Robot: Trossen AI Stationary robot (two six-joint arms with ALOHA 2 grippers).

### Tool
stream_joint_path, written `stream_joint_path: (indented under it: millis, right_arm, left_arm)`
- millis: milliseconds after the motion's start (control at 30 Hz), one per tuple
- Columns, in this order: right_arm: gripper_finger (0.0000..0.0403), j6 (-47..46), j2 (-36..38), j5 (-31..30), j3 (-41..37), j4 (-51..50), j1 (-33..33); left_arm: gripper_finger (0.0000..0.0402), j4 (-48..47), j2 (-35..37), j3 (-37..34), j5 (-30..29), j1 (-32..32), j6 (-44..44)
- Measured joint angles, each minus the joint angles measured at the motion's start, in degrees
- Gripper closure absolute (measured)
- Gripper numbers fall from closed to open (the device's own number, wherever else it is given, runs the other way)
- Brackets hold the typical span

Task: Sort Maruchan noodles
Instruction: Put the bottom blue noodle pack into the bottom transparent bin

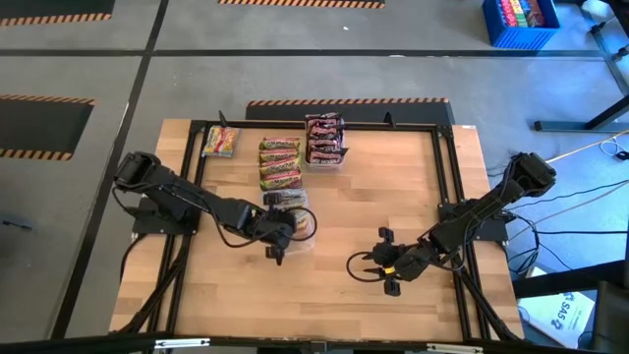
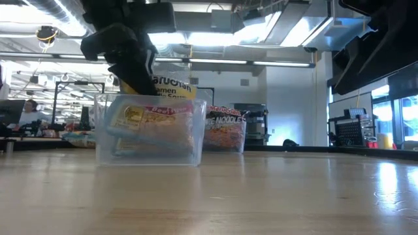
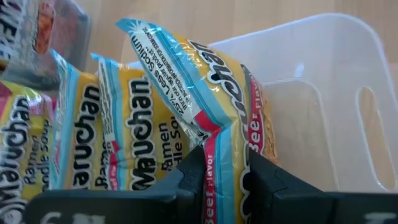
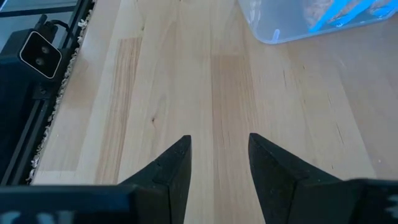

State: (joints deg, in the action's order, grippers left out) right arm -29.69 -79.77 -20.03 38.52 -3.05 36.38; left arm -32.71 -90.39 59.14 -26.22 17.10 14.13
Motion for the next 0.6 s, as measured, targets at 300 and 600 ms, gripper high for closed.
stream_joint_path:
  millis: [300, 600]
  right_arm:
    - [0.0263, 0.0, 0.0, 0.0, 0.0, 0.0, 0.0]
    - [0.0263, -0.2, 0.0, 0.1, 0.0, 0.0, 0.0]
  left_arm:
    - [0.0254, 1.7, 0.0, -0.7, 3.6, 0.0, 2.5]
    - [0.0215, -5.0, 3.9, -0.3, 4.8, 0.1, 3.1]
